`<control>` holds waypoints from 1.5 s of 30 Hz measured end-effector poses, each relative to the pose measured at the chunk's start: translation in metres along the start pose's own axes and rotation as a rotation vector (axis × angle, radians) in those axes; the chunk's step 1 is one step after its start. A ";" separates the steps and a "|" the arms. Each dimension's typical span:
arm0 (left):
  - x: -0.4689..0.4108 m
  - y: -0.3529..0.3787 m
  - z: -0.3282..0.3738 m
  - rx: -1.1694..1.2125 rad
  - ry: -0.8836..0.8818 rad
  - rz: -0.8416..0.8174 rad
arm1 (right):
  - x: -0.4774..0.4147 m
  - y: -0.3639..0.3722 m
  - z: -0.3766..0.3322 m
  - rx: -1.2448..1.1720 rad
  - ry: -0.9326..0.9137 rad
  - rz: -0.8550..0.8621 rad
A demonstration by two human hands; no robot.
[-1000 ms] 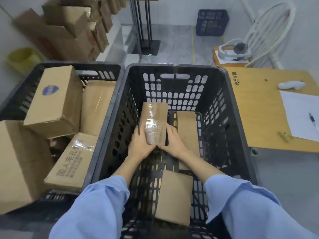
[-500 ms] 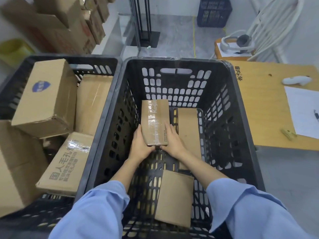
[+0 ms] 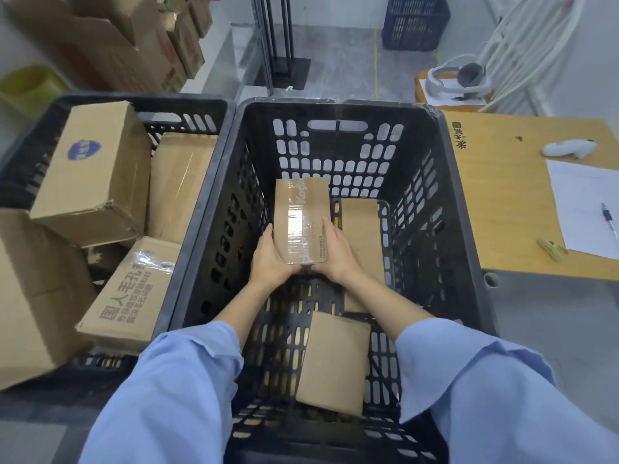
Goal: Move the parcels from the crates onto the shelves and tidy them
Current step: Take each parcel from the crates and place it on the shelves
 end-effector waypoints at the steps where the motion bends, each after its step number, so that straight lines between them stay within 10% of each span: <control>1: 0.003 -0.002 0.006 -0.010 0.004 0.003 | 0.001 -0.005 -0.003 0.008 0.001 -0.006; 22: 0.119 -0.040 0.151 0.064 0.368 0.098 | 0.111 -0.169 -0.041 -0.275 -0.323 0.290; 45: 0.187 -0.101 0.199 0.350 0.528 0.257 | 0.170 -0.232 -0.082 -0.527 -0.451 0.194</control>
Point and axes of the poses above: each hand's wrist, its own x-axis away from the middle knuckle, its own y-axis out of the palm, z = x × y, the point moved 2 cm from there along -x, towards the middle knuckle, and after that the axes turned 15 degrees about x, right-handed, at the moved point
